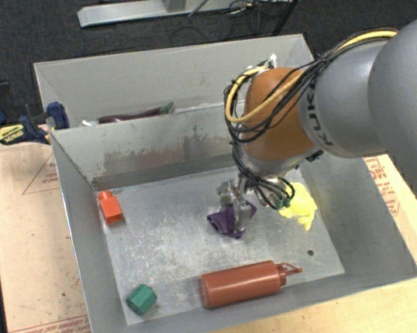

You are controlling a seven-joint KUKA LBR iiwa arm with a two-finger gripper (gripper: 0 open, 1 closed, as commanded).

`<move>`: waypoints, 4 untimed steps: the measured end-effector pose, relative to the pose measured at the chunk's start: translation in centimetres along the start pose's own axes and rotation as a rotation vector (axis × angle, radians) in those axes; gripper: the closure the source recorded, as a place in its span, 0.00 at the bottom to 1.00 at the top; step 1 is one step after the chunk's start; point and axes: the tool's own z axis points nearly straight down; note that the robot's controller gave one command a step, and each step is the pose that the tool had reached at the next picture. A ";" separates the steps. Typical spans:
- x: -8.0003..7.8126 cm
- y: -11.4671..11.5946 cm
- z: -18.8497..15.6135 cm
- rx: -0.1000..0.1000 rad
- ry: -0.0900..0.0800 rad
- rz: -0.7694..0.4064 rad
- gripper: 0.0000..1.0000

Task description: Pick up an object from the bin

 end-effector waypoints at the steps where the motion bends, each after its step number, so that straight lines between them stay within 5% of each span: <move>1: 0.0 0.0 0.0 0.000 0.000 0.000 1.00; 2: 0.6 0.9 -9.5 0.000 -0.003 -0.021 1.00; 3: 0.6 1.0 -9.5 0.000 -0.003 -0.021 1.00; 4: 0.8 0.4 -22.1 0.000 -0.008 -0.005 1.00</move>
Offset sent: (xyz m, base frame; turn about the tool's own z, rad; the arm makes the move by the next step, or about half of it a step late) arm -0.0092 0.0076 0.0947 -0.0197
